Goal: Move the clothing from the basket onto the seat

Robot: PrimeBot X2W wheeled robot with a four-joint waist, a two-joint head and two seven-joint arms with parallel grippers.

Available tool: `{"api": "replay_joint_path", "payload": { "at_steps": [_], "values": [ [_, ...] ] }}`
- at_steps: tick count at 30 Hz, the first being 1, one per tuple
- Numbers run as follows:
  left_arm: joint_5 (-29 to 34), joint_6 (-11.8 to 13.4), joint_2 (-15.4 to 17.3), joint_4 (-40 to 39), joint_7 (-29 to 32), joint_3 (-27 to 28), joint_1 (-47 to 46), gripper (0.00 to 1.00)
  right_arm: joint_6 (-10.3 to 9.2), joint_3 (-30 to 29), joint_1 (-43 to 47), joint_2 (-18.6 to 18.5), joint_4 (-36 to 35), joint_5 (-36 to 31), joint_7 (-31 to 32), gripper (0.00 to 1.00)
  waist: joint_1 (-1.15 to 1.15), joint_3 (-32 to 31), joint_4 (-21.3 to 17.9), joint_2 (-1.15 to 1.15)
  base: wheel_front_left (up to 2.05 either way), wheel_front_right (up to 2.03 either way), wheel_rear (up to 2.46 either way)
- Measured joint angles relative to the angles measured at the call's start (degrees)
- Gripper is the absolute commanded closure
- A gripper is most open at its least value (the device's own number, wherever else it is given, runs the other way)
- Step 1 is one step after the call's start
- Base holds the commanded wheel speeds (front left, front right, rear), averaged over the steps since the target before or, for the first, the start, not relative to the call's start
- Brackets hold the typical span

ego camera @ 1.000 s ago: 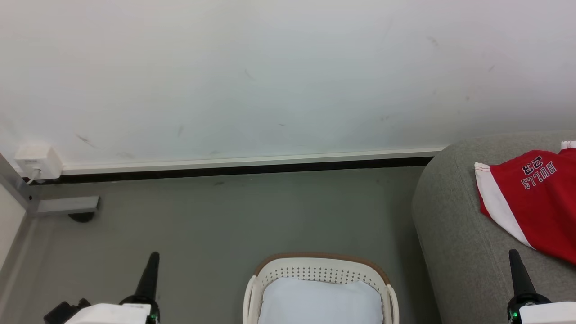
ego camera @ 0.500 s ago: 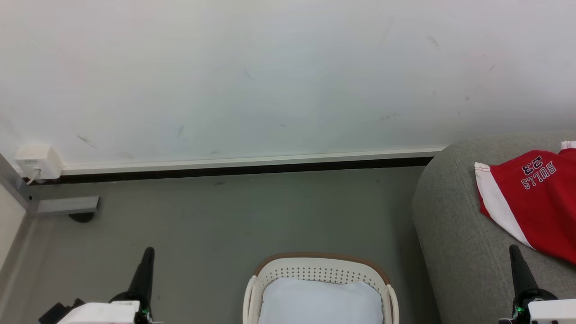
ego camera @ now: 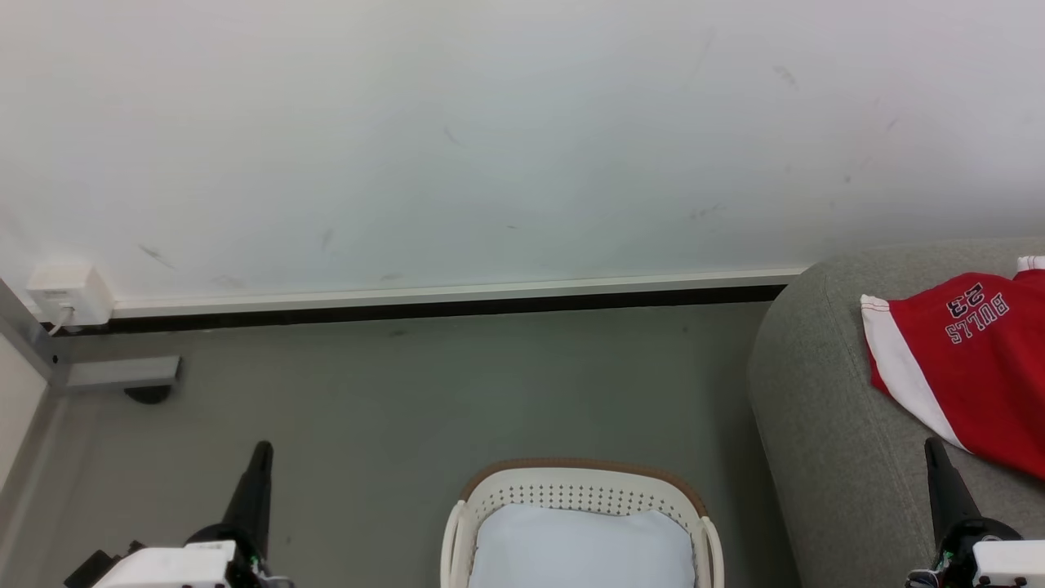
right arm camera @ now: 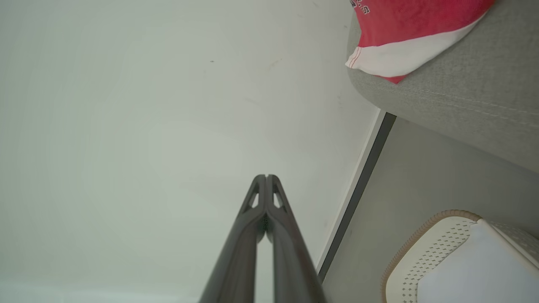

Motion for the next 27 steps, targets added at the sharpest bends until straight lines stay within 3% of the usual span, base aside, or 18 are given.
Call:
{"api": "replay_joint_path", "payload": {
  "at_steps": [12,27],
  "values": [
    [-4.0,-0.18,0.03,-0.52,1.01,0.85,-0.27,1.0,0.0,-0.16,-0.5,-0.09,-0.37,4.95,1.07,1.0,0.0,-0.01,0.0,0.0,0.0,0.0,0.0],
    [-4.01,-0.19,0.04,-0.52,1.01,0.85,-0.29,1.0,0.0,-0.16,-0.56,-0.1,-0.38,5.02,1.07,1.0,0.0,-0.01,0.0,0.0,0.0,0.0,0.0]
  ]
}}
